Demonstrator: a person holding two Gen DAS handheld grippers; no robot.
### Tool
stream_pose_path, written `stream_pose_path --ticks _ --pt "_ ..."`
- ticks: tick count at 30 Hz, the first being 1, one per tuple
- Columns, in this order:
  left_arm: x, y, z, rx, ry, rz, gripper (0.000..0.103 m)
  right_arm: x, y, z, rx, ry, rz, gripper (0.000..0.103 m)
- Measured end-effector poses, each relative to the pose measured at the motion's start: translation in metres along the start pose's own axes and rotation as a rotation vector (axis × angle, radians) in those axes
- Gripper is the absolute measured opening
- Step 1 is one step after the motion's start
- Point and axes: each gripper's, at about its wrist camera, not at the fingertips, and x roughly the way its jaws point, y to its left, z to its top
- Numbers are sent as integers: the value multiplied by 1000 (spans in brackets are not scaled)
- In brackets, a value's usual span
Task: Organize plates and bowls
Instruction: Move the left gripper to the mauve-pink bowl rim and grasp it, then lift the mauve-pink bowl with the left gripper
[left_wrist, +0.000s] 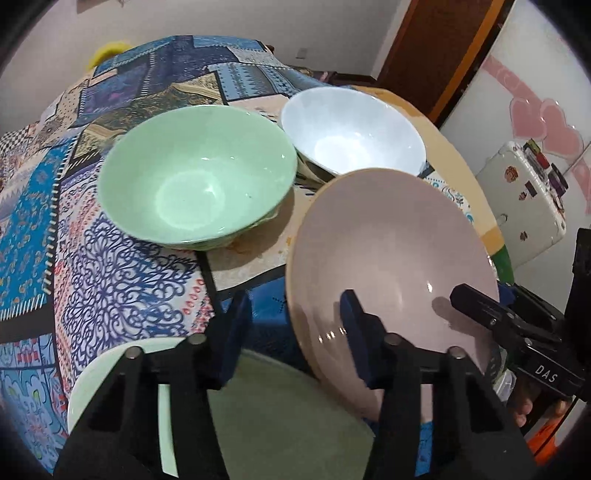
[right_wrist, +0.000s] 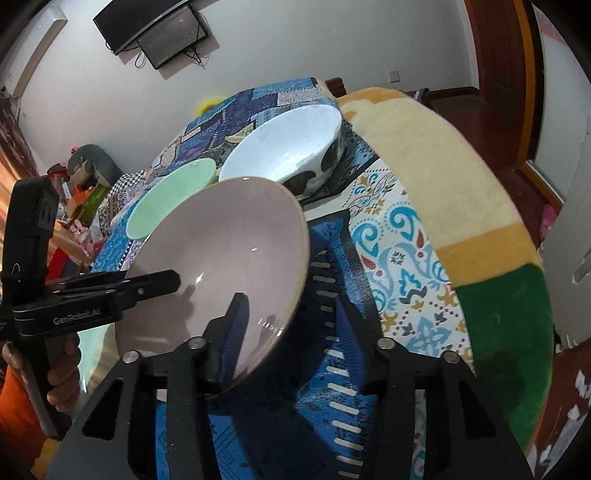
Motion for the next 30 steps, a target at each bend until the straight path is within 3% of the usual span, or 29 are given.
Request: stream_pose_path --ticks 4,6,8,20,30 --pt "5 -2 1 12 7 -8 34 3 1 1 4 2 20 30" --pt "7 -5 0 31 12 -22 22 5 3 1 5 6 33 25" --pt "8 -8 0 43 16 -30 18 5 6 1 -5 1 10 25" --pt "-2 -11 -8 50 -4 -28 18 -3 12 2 -7 -22 -22 24" --pt "-36 -14 -15 36 -64 -47 18 -22 28 6 -38 -63 -29 24"
